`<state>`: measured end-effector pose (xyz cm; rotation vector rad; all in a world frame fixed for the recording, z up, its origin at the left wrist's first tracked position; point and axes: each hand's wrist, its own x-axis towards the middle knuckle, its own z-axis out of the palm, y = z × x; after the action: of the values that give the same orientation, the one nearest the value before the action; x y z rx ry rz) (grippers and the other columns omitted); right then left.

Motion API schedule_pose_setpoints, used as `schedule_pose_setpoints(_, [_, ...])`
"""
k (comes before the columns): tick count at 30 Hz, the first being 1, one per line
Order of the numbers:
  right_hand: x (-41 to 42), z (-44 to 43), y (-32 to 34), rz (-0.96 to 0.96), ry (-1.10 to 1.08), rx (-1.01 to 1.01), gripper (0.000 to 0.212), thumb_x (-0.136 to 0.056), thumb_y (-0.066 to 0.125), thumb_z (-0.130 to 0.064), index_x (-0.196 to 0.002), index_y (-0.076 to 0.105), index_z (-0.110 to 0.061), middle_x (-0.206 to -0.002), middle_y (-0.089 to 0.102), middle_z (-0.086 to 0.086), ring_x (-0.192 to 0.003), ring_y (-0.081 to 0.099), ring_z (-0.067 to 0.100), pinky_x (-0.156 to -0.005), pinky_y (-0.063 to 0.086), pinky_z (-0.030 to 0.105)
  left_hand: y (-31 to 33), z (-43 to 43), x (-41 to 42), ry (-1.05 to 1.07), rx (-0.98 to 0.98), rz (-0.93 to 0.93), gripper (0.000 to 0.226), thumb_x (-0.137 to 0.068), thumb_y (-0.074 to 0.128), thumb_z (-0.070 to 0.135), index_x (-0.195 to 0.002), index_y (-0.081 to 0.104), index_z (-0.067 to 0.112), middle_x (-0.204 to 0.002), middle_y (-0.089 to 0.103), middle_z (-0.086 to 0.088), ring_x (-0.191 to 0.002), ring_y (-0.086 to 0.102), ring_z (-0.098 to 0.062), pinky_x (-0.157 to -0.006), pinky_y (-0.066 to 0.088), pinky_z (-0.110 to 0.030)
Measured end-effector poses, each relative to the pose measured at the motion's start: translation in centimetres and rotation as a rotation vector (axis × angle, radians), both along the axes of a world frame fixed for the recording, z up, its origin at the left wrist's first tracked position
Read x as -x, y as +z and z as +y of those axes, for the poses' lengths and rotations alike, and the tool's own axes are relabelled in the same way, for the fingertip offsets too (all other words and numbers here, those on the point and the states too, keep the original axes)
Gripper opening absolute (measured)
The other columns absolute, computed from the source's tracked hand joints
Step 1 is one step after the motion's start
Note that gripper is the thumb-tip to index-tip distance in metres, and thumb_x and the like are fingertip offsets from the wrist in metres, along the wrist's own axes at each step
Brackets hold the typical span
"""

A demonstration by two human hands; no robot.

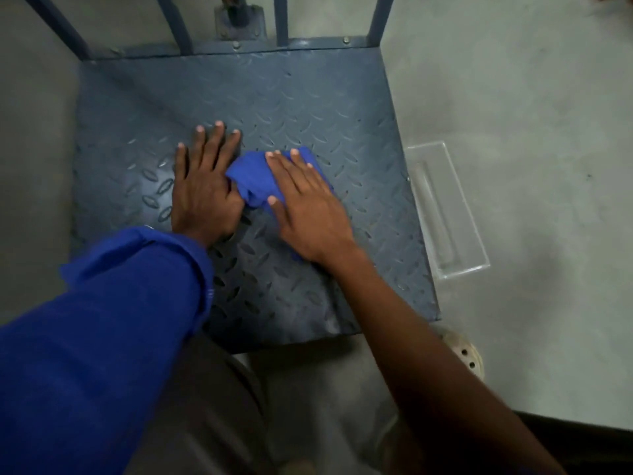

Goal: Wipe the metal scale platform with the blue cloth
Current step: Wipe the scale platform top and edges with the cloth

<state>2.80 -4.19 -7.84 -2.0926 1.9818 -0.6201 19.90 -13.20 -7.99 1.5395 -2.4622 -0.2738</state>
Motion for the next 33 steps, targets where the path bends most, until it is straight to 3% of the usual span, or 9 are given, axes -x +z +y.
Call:
schedule_pose_setpoints(6, [6.2, -5.2, 0.2, -0.021, -0.389, -0.034, 0.065, -0.107, 0.04, -0.039, -0.161, 0.03, -0.005, -0.169, 0.028, 0.015, -0.159, 0.02, 0.035, -0.13, 0.016, 0.048, 0.1, 0.0, 0.6, 0.071, -0.007, -0.04, 0.064, -0.109, 0.025, 0.044, -0.17, 0.019, 0.024, -0.179, 0.011, -0.001, -0.165, 0.005, -0.025, -0.132, 0.0, -0.055])
schedule_pose_setpoints(11, [3.5, -8.5, 0.1, 0.117, -0.014, 0.02, 0.067, -0.107, 0.039, -0.046, -0.162, 0.031, -0.01, -0.169, 0.03, 0.008, -0.159, 0.022, 0.026, -0.13, 0.019, 0.047, -0.1, -0.3, 0.6, 0.116, 0.008, -0.079, 0.068, -0.107, 0.028, 0.045, -0.169, 0.022, 0.018, -0.178, 0.012, -0.004, -0.165, 0.007, -0.027, -0.13, 0.004, -0.062])
schedule_pose_setpoints(15, [8.1, -12.1, 0.9, 0.044, -0.595, -0.115, 0.073, -0.107, 0.03, -0.049, -0.164, 0.017, -0.006, -0.172, 0.017, 0.013, -0.161, 0.01, 0.032, -0.131, 0.012, 0.05, -0.1, -0.2, 0.7, 0.11, -0.006, -0.068, 0.069, -0.106, 0.026, 0.047, -0.17, 0.015, 0.024, -0.179, 0.007, -0.001, -0.166, 0.001, -0.025, -0.131, 0.002, -0.062])
schedule_pose_setpoints(16, [7.1, -12.6, 1.1, 0.046, -0.572, -0.132, 0.073, -0.107, 0.032, -0.049, -0.164, 0.015, -0.005, -0.173, 0.016, 0.014, -0.161, 0.008, 0.033, -0.131, 0.01, 0.05, -0.1, -0.2, 0.6, 0.111, -0.003, -0.069, 0.069, -0.106, 0.027, 0.047, -0.17, 0.016, 0.024, -0.179, 0.007, -0.001, -0.166, 0.001, -0.025, -0.13, 0.002, -0.062])
schedule_pose_setpoints(19, [3.1, -12.3, 1.3, 0.079, -0.099, -0.058, 0.071, -0.106, 0.036, -0.048, -0.164, 0.023, -0.008, -0.171, 0.023, 0.012, -0.161, 0.015, 0.029, -0.132, 0.012, 0.046, -0.3, -0.4, 0.8, 0.113, 0.002, -0.085, 0.068, -0.106, 0.031, 0.045, -0.169, 0.022, 0.021, -0.179, 0.011, -0.004, -0.165, 0.005, -0.028, -0.129, 0.005, -0.064])
schedule_pose_setpoints(21, [4.1, -12.4, 0.9, 0.072, -0.023, -0.036, 0.068, -0.106, 0.038, -0.047, -0.163, 0.028, -0.009, -0.17, 0.027, 0.01, -0.16, 0.018, 0.027, -0.131, 0.016, 0.045, -0.2, -0.8, 0.9, 0.108, -0.002, -0.099, 0.068, -0.106, 0.03, 0.045, -0.169, 0.021, 0.02, -0.179, 0.011, -0.004, -0.165, 0.005, -0.028, -0.129, 0.004, -0.064])
schedule_pose_setpoints(26, [8.7, -14.0, 1.3, -0.05, -0.712, -0.157, 0.068, -0.108, 0.039, -0.036, -0.164, 0.016, -0.004, -0.173, 0.013, 0.015, -0.161, 0.006, 0.032, -0.131, 0.009, 0.045, -0.8, -3.6, 2.7, 0.13, 0.013, -0.132, 0.067, -0.108, 0.018, 0.047, -0.171, 0.01, 0.023, -0.179, 0.006, -0.004, -0.165, 0.001, -0.028, -0.131, -0.001, -0.06])
schedule_pose_setpoints(31, [1.8, -14.0, 1.3, -0.004, -0.2, -0.052, 0.066, -0.105, 0.043, -0.037, -0.163, 0.026, -0.009, -0.171, 0.024, 0.01, -0.161, 0.014, 0.027, -0.132, 0.009, 0.041, -0.5, -5.0, 4.0, 0.16, 0.002, -0.162, 0.068, -0.106, 0.016, 0.043, -0.167, 0.022, 0.014, -0.178, 0.01, -0.009, -0.165, 0.005, -0.03, -0.13, 0.002, -0.062])
schedule_pose_setpoints(33, [3.8, -13.5, 1.3, -0.007, -0.217, -0.035, 0.065, -0.106, 0.042, -0.038, -0.163, 0.027, -0.011, -0.171, 0.025, 0.009, -0.161, 0.015, 0.026, -0.131, 0.011, 0.041, -0.3, -4.9, 4.0, 0.157, -0.009, -0.173, 0.069, -0.106, 0.012, 0.044, -0.169, 0.016, 0.015, -0.179, 0.007, -0.008, -0.165, 0.003, -0.029, -0.131, 0.001, -0.061])
